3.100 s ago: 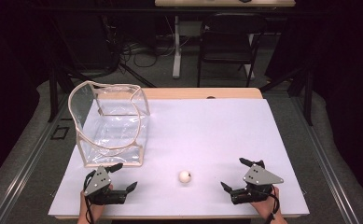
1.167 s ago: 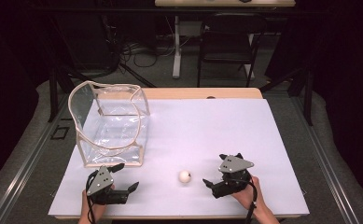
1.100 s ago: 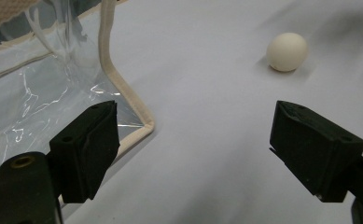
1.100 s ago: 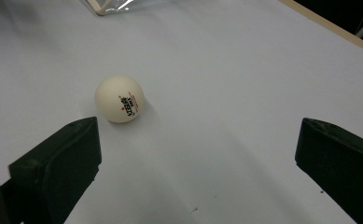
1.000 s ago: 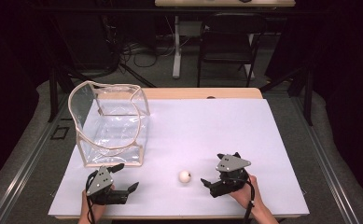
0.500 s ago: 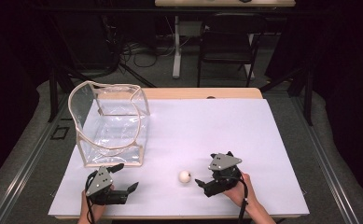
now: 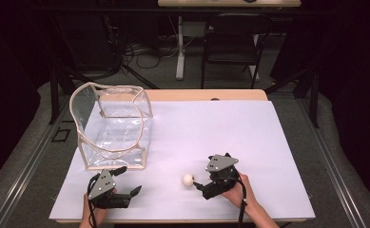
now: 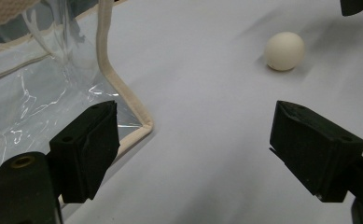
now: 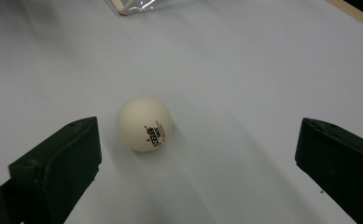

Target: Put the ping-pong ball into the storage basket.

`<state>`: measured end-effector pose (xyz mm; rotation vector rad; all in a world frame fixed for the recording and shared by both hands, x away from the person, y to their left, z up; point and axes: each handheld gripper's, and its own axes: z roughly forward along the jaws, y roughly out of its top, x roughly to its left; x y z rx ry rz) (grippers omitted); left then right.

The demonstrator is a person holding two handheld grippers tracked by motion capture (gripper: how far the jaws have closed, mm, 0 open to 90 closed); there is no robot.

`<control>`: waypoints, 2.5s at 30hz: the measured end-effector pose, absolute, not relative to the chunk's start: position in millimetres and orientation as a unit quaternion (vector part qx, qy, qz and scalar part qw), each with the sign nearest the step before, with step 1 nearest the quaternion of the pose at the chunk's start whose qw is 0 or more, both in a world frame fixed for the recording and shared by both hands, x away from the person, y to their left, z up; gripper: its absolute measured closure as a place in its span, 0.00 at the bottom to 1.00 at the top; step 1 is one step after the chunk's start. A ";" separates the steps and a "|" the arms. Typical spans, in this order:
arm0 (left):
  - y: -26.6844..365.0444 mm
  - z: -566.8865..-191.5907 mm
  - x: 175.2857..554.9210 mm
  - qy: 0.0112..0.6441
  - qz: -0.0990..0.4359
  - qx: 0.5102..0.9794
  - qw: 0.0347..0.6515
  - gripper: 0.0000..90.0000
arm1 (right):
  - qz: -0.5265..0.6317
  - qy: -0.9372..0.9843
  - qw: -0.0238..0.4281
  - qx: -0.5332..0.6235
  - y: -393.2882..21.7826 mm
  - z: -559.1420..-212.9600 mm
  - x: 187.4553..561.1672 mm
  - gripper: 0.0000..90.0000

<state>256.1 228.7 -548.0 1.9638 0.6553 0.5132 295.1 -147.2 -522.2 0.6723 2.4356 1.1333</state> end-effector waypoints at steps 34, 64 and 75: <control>228.2 -548.9 256.8 0.269 0.209 0.808 0.482 0.18 | 0.383 0.885 0.147 0.221 -116.9 -528.5 310.4 0.00; 229.2 -548.8 257.1 0.267 0.203 0.808 0.485 0.18 | 0.352 0.904 0.124 0.209 -101.8 -546.5 304.9 0.26; 229.5 -549.1 257.6 0.266 0.201 0.808 0.485 0.18 | 0.347 0.906 0.131 0.205 -100.4 -549.1 303.3 0.48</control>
